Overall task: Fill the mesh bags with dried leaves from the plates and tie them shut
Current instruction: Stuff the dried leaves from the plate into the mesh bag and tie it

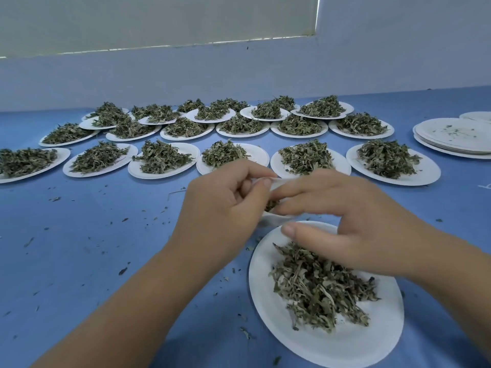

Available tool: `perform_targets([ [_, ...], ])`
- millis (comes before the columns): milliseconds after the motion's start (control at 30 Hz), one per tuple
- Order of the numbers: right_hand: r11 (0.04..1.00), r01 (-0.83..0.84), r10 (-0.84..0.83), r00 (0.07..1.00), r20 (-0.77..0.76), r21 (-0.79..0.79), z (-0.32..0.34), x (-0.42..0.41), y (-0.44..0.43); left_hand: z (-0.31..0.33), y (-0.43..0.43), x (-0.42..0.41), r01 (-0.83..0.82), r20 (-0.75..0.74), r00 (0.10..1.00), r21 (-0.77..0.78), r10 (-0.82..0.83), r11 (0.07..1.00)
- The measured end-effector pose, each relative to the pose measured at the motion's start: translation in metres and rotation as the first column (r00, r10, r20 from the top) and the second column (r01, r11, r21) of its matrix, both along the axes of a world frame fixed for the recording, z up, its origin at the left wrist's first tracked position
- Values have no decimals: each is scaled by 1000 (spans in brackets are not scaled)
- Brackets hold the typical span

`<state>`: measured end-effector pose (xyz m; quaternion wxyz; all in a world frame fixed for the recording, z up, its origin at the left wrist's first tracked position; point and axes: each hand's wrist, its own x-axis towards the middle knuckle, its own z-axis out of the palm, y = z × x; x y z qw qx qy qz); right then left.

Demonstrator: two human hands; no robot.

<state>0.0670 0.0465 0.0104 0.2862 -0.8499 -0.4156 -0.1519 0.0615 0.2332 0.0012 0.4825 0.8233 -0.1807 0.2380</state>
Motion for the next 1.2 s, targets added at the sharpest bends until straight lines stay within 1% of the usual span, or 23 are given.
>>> perform_targets([
  [33, 995, -4, 10, 998, -58, 103, 3, -1, -3, 1, 2, 0, -17, 11, 1000, 3, 17, 1000],
  [67, 986, 4, 12, 996, -90, 168, 6, -1, -6, 2, 3, 1, -34, 22, 999, 4, 34, 999],
  [133, 982, 45, -30, 996, -86, 182, 12, 1, -12, 2, 4, 1, -64, 41, 997, 8, 63, 998],
  [200, 990, 99, -89, 991, -103, 99, 15, 5, -20, 1, 4, 1, -87, 66, 994, 32, 84, 996],
  [267, 991, 126, -133, 963, -233, -46, 16, 7, -27, -1, 4, 0, -96, 91, 992, 63, 90, 993],
  [367, 956, 85, -200, 888, -414, -280, 17, 9, -37, -2, 5, 0, -105, 110, 989, 86, 95, 991],
  [467, 908, 29, -260, 823, -506, -418, 17, 8, -40, -3, 5, 1, -100, 114, 989, 88, 89, 991],
  [567, 886, 36, -300, 806, -510, -463, 17, 6, -42, -4, 4, 2, -100, 111, 990, 95, 89, 991],
  [667, 888, 17, -283, 807, -518, -459, 18, 3, -41, -5, 3, 3, -102, 109, 990, 101, 91, 990],
  [733, 887, 1, -265, 821, -505, -462, 18, 2, -40, -5, 3, 2, -95, 105, 991, 105, 84, 990],
  [900, 870, 4, -237, 880, -411, -494, 11, 5, -37, -5, 3, 1, -76, 94, 993, 118, 66, 990],
  [1100, 862, 38, -258, 891, -374, -505, 5, 8, -34, -5, 2, 0, -54, 63, 997, 112, 47, 992],
  [1200, 865, 30, -253, 889, -383, -501, 3, 9, -32, -5, 2, 0, -49, 61, 997, 118, 42, 992],
])
